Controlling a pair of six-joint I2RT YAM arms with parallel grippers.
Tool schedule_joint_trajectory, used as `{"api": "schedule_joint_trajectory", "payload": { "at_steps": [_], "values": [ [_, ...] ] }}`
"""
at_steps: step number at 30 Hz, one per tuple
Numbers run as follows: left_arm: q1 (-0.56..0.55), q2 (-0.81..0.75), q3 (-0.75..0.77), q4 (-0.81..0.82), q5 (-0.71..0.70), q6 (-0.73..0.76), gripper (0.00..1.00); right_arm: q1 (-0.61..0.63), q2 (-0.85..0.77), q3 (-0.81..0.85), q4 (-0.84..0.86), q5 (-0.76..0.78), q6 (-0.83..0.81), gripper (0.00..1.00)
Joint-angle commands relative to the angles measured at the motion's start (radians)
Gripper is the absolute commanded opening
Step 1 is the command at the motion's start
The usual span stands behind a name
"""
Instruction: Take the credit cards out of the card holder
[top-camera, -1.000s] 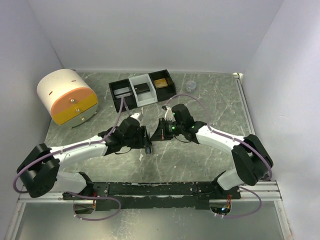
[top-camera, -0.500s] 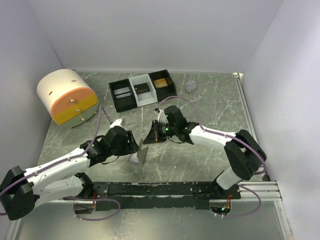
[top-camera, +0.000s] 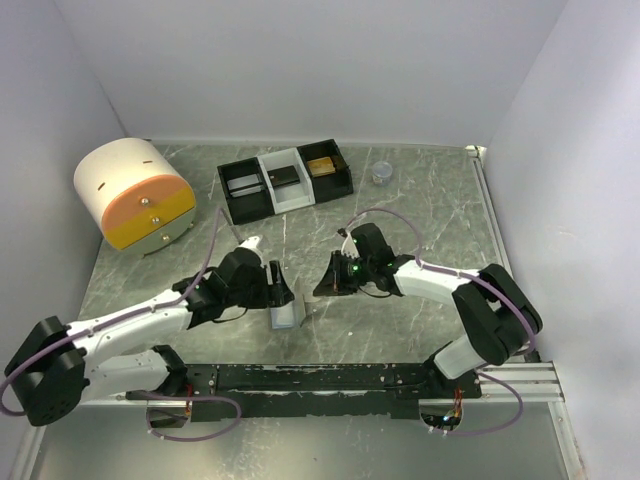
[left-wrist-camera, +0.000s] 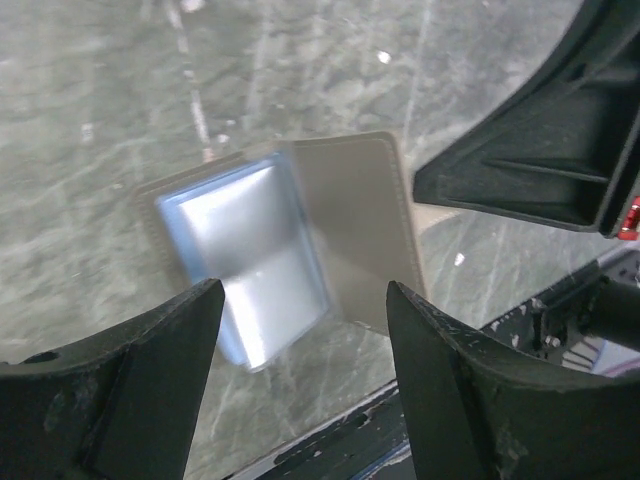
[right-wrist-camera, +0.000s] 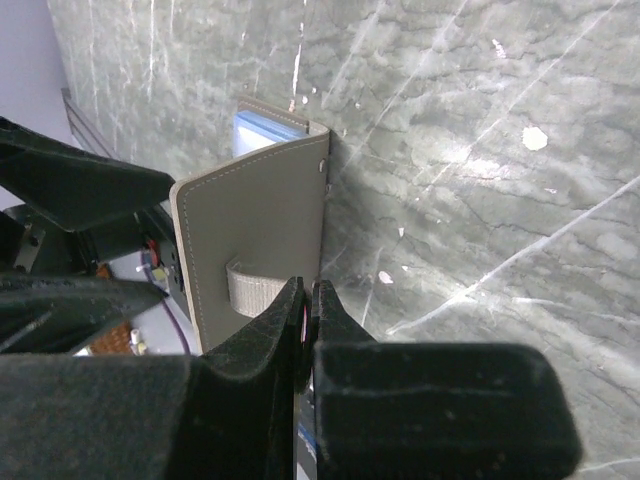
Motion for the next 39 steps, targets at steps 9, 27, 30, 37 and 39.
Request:
{"api": "schedule_joint_trajectory", "payload": {
  "at_steps": [9, 27, 30, 37, 39],
  "values": [
    [-0.001, 0.227, 0.088, 0.241, 0.274, 0.060, 0.69, -0.005, -0.038, 0.002, -0.045, 0.068, -0.034, 0.08],
    [-0.018, 0.241, -0.041, 0.292, 0.254, -0.007, 0.62, -0.099, 0.200, 0.647, -0.414, 0.499, -0.318, 0.58],
    [-0.021, 0.221, -0.038, 0.266, 0.236, -0.004, 0.62, -0.095, 0.317, 0.772, -0.405, 0.552, -0.363, 0.59],
    [-0.022, 0.206, -0.033, 0.233, 0.220, 0.007, 0.63, -0.088, 0.573, 1.053, -0.432, 0.631, -0.459, 0.61],
    [-0.023, 0.203, -0.031, 0.220, 0.216, 0.011, 0.64, -0.085, 0.624, 1.109, -0.440, 0.641, -0.480, 0.61]
  ]
}}
